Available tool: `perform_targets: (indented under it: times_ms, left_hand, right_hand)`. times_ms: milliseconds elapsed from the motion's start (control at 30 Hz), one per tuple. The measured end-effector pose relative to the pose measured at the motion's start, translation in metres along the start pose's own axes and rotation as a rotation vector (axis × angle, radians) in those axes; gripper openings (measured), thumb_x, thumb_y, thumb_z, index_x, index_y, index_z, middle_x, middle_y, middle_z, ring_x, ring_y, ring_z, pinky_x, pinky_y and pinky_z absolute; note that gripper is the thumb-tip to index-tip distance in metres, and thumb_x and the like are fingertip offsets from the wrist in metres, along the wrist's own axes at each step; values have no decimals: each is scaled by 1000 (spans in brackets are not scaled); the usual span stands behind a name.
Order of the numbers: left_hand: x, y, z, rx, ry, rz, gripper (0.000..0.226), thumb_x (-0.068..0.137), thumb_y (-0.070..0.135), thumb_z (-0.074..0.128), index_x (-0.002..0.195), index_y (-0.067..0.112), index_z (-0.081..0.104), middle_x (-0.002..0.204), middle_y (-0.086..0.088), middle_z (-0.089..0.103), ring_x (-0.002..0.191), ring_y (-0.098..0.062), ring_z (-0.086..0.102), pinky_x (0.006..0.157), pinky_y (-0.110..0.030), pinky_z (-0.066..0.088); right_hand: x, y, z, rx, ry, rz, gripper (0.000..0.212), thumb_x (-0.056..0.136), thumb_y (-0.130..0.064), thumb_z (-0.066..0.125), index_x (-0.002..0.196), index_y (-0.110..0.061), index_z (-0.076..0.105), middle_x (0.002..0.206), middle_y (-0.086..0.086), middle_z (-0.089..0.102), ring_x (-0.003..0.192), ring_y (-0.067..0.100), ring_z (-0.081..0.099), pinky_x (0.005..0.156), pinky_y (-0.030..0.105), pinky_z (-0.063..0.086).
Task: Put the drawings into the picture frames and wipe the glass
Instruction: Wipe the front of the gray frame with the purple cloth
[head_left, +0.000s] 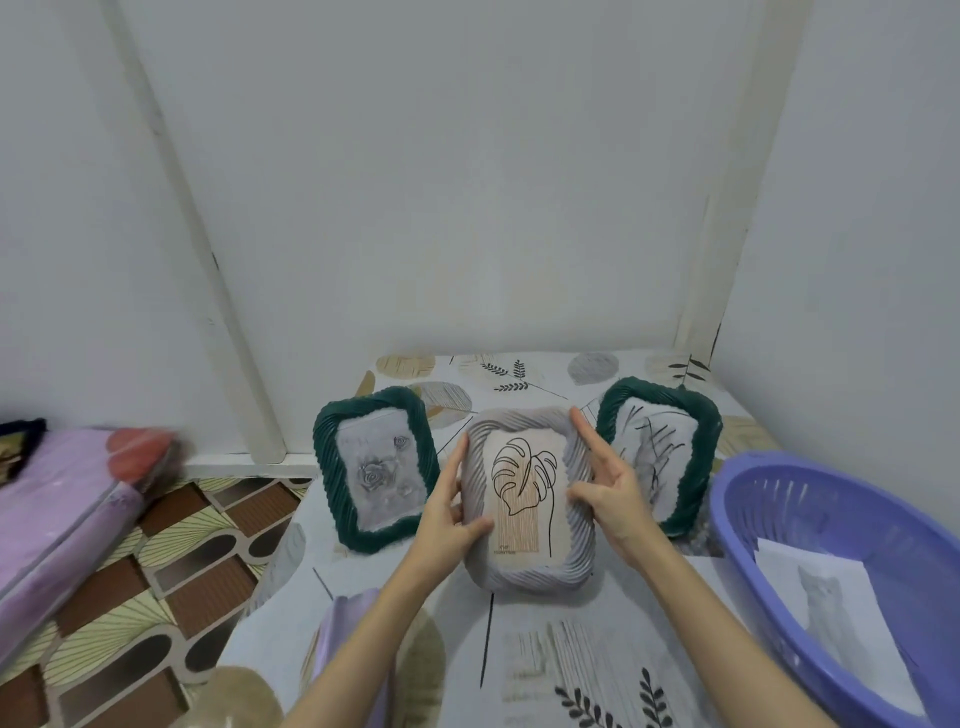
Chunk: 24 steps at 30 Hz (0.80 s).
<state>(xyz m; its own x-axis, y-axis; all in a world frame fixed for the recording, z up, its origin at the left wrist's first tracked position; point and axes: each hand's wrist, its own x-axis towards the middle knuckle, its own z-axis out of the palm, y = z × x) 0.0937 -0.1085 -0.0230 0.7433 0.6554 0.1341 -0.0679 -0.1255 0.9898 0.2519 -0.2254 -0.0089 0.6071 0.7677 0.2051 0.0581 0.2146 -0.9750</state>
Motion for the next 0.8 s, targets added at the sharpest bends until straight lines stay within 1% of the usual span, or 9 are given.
perform_targets:
  times_ms: [100, 200, 400, 533, 567, 633, 667, 733, 800]
  left_hand:
    - [37, -6, -4, 28, 53, 15, 92, 79, -18, 54, 130, 53, 24, 138, -3, 43, 107, -9, 58, 84, -28, 55]
    - [68, -12, -8, 44, 94, 45, 94, 78, -20, 52, 129, 55, 26, 137, -5, 44, 113, -19, 58, 85, -31, 56]
    - [97, -23, -6, 93, 170, 86, 95, 79, -19, 50, 128, 58, 24, 146, 0, 35, 126, -20, 47, 99, -46, 48]
    - [96, -32, -1, 118, 192, 110, 95, 78, -21, 49, 136, 48, 22, 146, 13, 31, 133, -15, 40, 106, -40, 42]
    - [95, -34, -1, 126, 194, 110, 95, 78, -21, 49, 135, 50, 21, 147, 13, 31, 134, -15, 39, 106, -40, 41]
    - [91, -39, -2, 158, 182, 106, 98, 78, -17, 52, 136, 55, 18, 151, 11, 27, 135, -16, 38, 108, -44, 40]
    - [89, -42, -3, 187, 171, 106, 100, 78, -15, 54, 136, 57, 15, 152, 11, 25, 136, -18, 36, 108, -46, 39]
    - [84, -49, -6, 254, 151, 100, 105, 77, -11, 58, 136, 60, 9, 153, 14, 22, 137, -20, 36, 108, -49, 39]
    - [78, -54, -6, 318, 144, 87, 106, 77, -10, 59, 136, 60, 6, 150, 21, 20, 136, -21, 35, 108, -50, 38]
  right_hand:
    - [38, 8, 4, 36, 31, -17, 90, 71, 27, 43, 126, -45, 44, 130, -31, 45, 118, -3, 44, 71, 12, 52]
    - [69, 19, 6, 63, 64, -39, 91, 71, 27, 42, 121, -48, 49, 128, -33, 48, 109, 0, 52, 68, 12, 53]
    - [102, 38, 12, 88, 108, -90, 87, 71, 30, 40, 125, -39, 46, 126, -28, 49, 128, 2, 41, 76, 17, 55]
    - [103, 48, 12, -4, 111, -112, 87, 73, 28, 42, 127, -40, 42, 133, -24, 45, 132, 5, 38, 100, 41, 46]
    - [100, 49, 11, -37, 105, -118, 87, 74, 27, 42, 130, -38, 39, 137, -20, 43, 131, 2, 39, 102, 39, 45]
    - [94, 46, 12, -134, 82, -134, 85, 77, 24, 43, 135, -38, 32, 143, -16, 37, 122, -9, 43, 96, 21, 46]
    - [90, 45, 12, -191, 75, -133, 85, 80, 20, 45, 135, -43, 30, 141, -20, 36, 119, -8, 47, 93, 18, 47]
    - [82, 45, 10, -311, 63, -120, 90, 83, 12, 50, 135, -56, 22, 133, -27, 36, 118, 13, 53, 95, 33, 50]
    - [74, 49, 6, -439, 54, -79, 95, 82, 11, 54, 136, -57, 15, 129, -16, 42, 107, 24, 57, 90, 42, 53]
